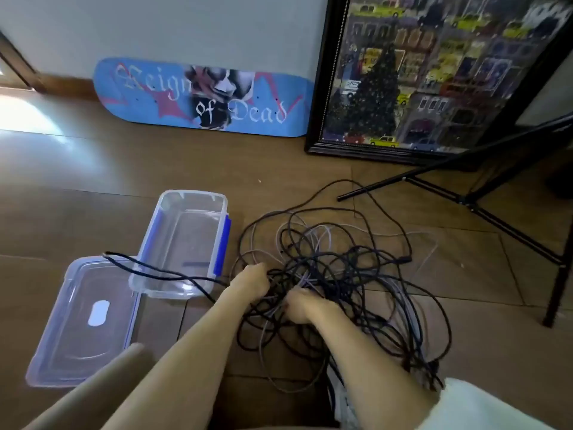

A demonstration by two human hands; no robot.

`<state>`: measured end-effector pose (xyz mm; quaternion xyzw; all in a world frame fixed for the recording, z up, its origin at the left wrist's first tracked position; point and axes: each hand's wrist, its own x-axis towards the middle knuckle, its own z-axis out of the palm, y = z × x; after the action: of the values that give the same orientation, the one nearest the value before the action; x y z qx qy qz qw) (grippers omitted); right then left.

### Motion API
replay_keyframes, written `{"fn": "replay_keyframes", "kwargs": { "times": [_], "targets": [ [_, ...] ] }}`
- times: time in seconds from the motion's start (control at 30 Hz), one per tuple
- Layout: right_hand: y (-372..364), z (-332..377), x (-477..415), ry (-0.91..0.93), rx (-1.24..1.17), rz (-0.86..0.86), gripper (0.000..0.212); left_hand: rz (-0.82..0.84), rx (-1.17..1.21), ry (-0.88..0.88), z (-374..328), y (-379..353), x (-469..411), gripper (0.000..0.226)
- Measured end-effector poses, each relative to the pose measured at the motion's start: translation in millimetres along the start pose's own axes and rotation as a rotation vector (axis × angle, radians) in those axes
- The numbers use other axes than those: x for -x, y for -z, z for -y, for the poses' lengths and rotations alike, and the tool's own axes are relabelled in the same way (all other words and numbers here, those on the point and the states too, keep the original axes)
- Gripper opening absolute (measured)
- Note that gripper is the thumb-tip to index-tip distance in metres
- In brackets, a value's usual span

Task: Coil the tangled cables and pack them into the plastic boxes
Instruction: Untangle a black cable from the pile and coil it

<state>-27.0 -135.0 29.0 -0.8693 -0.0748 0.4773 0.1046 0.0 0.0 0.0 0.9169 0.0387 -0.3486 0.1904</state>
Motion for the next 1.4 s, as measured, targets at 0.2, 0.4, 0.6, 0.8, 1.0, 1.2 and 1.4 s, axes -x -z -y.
{"fn": "replay_keyframes", "kwargs": {
  "times": [0.2, 0.4, 0.6, 0.8, 1.0, 1.2, 1.4],
  "targets": [
    [-11, 2, -18, 0.016, 0.042, 0.012, 0.028, -0.036, 0.202, 0.133, 12, -23, -18, 0.033],
    [1, -2, -7, -0.004, -0.134, -0.222, 0.012, -0.255, 0.684, 0.273, 7, -21, -6, 0.02],
    [30, -17, 25, 0.011, -0.248, -0.35, 0.021, -0.32, 0.766, 0.191, -7, 11, 24, 0.035],
    [114, -22, 89, 0.031, -0.304, -0.594, 0.026, -0.405, 0.714, -0.078, -42, 101, 77, 0.067],
    [177, -25, 197, -0.015, -0.662, -1.189, 0.024, -0.508, 0.678, -0.291, -91, 183, 172, 0.021],
    [175, -30, 278, 0.008, -0.747, -1.105, 0.057, -0.496, 1.056, -0.557, -118, 199, 244, 0.021],
    [124, 0, 268, 0.193, -0.601, -0.897, 0.059, -0.404, 1.073, -0.589, -144, 167, 261, 0.022]
  ]
}}
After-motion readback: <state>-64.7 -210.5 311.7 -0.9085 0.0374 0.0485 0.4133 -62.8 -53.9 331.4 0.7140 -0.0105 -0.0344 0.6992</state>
